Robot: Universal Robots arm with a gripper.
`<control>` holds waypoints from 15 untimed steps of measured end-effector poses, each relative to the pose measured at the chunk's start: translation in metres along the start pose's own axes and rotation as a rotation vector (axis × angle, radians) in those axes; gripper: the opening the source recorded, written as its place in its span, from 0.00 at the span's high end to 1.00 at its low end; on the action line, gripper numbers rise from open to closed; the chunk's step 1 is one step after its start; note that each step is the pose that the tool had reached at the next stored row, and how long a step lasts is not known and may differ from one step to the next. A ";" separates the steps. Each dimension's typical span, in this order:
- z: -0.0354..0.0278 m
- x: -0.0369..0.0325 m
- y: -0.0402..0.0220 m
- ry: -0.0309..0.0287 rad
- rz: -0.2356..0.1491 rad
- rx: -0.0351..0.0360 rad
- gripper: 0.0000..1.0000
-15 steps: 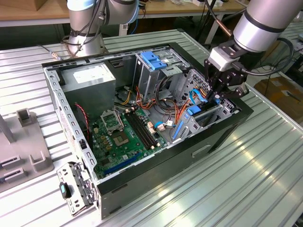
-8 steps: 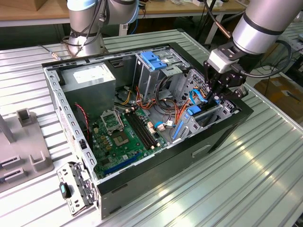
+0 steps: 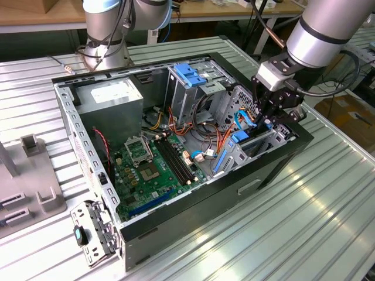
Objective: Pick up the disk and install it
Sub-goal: 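Insert the second disk wire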
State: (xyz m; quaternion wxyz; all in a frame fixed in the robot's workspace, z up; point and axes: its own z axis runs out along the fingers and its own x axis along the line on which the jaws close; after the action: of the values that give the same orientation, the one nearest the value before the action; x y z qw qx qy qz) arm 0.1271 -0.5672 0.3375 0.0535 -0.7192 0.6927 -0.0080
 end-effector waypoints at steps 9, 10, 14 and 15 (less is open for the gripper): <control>-0.0084 -0.0008 -0.0008 0.0003 0.000 0.0000 0.76; -0.0124 -0.0013 -0.0011 0.0004 0.000 0.0000 0.76; -0.0237 -0.0024 -0.0021 0.0021 0.000 -0.0001 0.76; -0.0252 -0.0025 -0.0023 0.0031 0.000 -0.0002 0.76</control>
State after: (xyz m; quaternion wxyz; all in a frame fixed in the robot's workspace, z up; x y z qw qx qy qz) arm 0.1271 -0.5663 0.3630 0.0523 -0.7193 0.6927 -0.0090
